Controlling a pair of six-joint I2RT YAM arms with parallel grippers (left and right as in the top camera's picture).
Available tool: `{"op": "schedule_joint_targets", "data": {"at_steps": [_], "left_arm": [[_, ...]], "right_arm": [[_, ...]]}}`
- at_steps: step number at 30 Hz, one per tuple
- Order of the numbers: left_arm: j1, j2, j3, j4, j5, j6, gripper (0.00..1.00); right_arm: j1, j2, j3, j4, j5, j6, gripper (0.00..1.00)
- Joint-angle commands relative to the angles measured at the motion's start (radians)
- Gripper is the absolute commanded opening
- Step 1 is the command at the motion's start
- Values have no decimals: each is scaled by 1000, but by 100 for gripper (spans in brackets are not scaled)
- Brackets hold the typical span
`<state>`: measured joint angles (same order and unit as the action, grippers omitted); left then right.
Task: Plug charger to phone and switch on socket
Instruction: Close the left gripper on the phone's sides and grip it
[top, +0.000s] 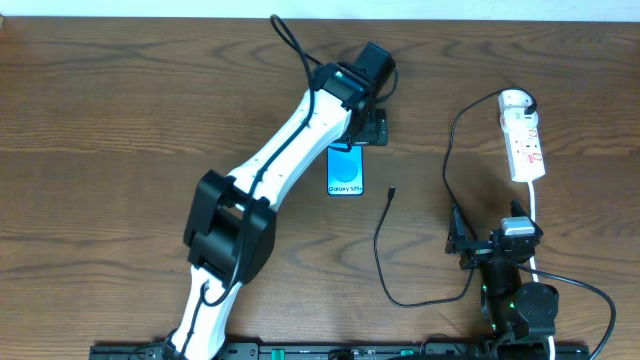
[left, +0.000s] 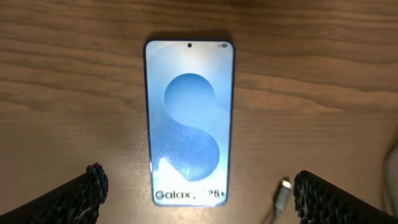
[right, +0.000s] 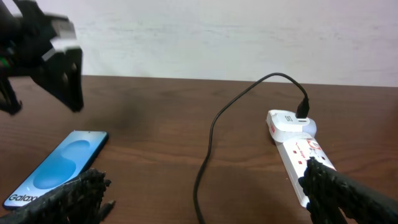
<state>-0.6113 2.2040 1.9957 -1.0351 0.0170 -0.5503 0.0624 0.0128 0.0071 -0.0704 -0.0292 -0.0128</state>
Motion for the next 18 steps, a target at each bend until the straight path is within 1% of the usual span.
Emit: {"op": "schedule_joint_targets", "data": {"at_steps": [1,6,18], "left_arm": [[3,65,-7,9,-3,-1,97],[4,106,-8,26,-33,-1,97],[5,189,-11,47,-32,-2,98]], "right_arm": [[2,0,-2,-4,1,-14,99],[2,0,-2,-4,1,-14,99],[2,0,-2,-4,1,-14,99]]}}
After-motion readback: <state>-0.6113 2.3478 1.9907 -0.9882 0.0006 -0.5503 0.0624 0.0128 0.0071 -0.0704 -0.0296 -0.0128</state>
